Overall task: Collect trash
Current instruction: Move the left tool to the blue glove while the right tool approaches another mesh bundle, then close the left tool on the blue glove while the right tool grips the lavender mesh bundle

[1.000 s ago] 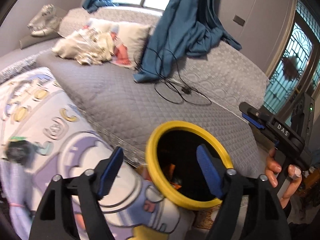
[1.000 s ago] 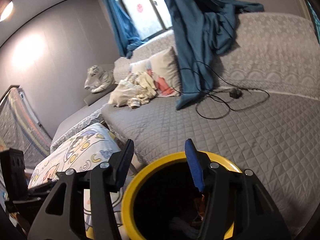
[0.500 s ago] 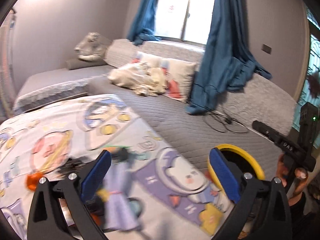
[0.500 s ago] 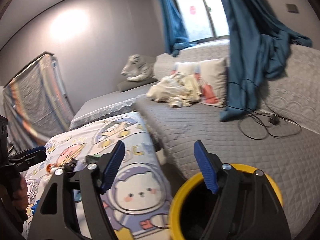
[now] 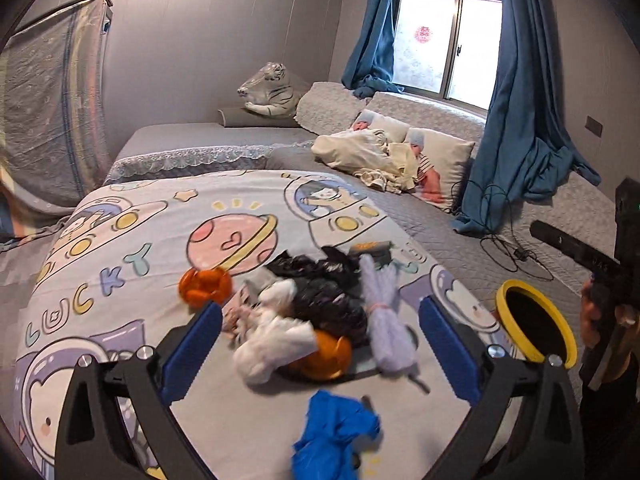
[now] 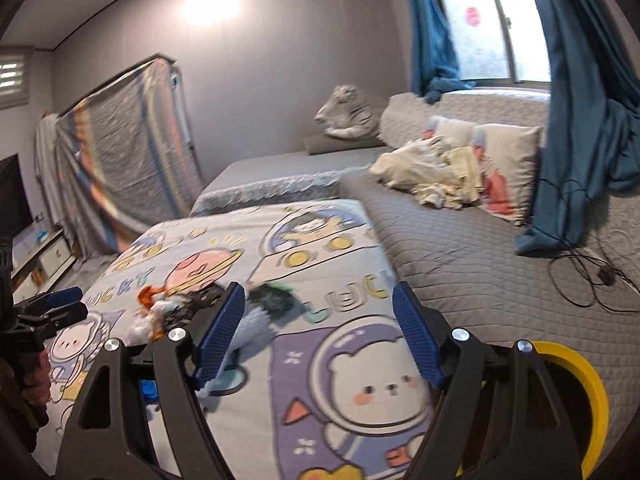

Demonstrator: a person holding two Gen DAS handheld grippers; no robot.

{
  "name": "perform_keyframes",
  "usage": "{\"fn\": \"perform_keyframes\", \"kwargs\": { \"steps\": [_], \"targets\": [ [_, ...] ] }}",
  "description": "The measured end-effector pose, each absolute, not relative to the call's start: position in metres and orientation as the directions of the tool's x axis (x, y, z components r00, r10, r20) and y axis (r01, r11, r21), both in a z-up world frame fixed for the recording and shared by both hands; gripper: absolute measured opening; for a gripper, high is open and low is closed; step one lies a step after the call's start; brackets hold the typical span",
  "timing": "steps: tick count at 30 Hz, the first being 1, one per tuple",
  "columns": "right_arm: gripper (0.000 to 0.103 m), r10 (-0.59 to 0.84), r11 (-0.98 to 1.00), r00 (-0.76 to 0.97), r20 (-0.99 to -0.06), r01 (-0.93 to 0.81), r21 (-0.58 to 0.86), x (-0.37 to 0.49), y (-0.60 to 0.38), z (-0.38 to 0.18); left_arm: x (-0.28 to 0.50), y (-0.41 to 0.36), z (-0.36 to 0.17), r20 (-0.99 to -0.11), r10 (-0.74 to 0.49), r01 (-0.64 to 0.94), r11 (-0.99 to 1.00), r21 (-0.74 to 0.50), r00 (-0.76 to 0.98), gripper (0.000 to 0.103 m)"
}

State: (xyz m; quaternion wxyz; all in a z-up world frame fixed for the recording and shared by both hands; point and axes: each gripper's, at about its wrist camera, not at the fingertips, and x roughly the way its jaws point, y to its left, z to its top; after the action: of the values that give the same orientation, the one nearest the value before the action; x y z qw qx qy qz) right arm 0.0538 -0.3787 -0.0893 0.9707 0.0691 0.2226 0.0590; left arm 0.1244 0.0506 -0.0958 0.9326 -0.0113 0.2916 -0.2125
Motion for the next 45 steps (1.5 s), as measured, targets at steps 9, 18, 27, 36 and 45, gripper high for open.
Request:
{"fn": "perform_keyframes", "kwargs": {
  "steps": [9,18,27,36,45],
  "targets": [
    [0.072,0.234,0.972,0.829,-0.508,-0.198,0.126,0.072,-0.313,-0.116,0.103,0.062,-0.130,-0.582,-0.399,0.402,0.906,-0.132,0.709,0.095],
    [0.072,0.276,0.960,0.747,-0.604,-0.242,0.140,0.098,-0.277,-0.149,0.099,0.056,-0.163,-0.641,-0.414,0.418,0.895,-0.157,0.646,0.095],
    [0.066,0.282,0.959,0.659,-0.697,-0.193,0.206,0.146,-0.270,-0.174,0.106,0.049,-0.180,-0.677,-0.415,0.419,0.892,-0.170,0.608,0.095],
    [0.061,0.275,0.961,0.606,-0.747,-0.149,0.233,0.175,-0.263,-0.192,0.113,0.051,-0.192,-0.698,-0.410,0.401,0.896,-0.189,0.587,0.095],
    [0.054,0.280,0.959,0.570,-0.773,-0.136,0.247,0.188,-0.260,-0.208,0.123,0.037,-0.200,-0.730,-0.403,0.411,0.893,-0.182,0.552,0.076]
  ]
}}
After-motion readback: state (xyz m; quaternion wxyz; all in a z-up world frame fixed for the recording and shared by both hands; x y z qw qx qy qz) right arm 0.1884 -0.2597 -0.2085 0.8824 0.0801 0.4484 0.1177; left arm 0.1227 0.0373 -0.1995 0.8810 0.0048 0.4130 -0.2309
